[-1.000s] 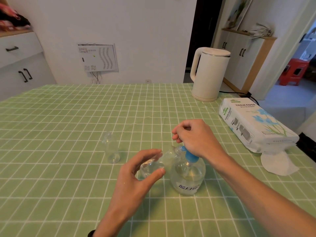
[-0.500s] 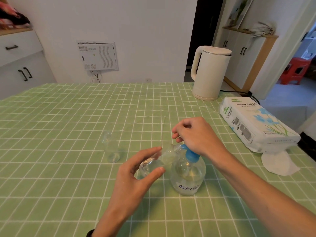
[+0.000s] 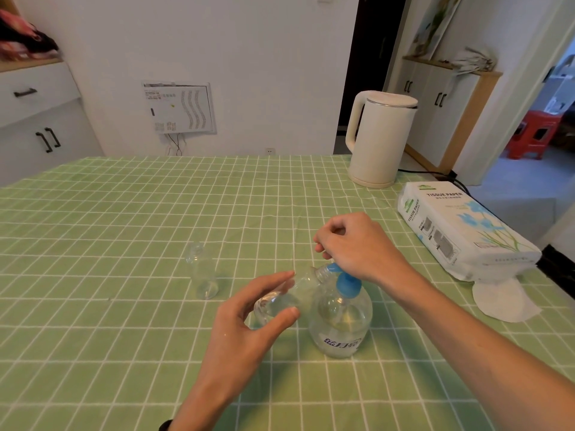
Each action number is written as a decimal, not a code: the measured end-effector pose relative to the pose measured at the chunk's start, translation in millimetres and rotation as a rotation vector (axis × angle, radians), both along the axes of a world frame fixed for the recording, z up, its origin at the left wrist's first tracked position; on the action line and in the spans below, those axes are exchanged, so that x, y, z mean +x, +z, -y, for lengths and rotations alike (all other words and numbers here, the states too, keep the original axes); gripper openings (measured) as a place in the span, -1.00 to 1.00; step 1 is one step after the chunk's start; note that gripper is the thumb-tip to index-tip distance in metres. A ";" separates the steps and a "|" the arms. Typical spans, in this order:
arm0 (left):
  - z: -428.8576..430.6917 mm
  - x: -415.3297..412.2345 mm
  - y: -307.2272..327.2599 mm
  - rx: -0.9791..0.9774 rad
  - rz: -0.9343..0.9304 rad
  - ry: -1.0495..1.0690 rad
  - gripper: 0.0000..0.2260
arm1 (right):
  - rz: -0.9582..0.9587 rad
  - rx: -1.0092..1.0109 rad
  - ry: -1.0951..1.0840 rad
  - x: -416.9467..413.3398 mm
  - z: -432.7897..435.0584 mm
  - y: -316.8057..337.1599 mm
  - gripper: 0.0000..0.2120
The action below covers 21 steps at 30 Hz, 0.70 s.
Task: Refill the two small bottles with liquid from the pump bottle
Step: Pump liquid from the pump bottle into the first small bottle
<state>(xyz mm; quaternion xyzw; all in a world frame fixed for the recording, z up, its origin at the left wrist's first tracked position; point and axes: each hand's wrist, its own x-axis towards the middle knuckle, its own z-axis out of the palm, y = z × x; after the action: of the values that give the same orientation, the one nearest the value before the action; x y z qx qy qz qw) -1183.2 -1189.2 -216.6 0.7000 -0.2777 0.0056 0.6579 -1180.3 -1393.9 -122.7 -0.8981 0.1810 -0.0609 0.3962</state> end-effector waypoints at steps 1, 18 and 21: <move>0.0 0.3 0.6 -0.002 0.003 0.001 -0.61 | 0.001 -0.008 0.003 0.1 -0.6 0.7 -0.73; 1.2 -1.0 -1.3 -0.001 0.000 -0.005 -0.62 | -0.021 0.046 -0.037 2.1 1.8 -16.1 -0.73; 0.6 -1.1 0.2 -0.010 0.002 -0.008 -0.62 | -0.042 0.023 -0.009 2.1 2.8 -9.7 -0.71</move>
<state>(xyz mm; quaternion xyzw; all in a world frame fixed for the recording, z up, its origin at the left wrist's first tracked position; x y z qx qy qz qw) -1184.3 -1189.8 -216.4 0.6956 -0.2813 0.0052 0.6610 -1178.3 -1396.7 -132.4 -0.8937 0.1940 -0.0416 0.4024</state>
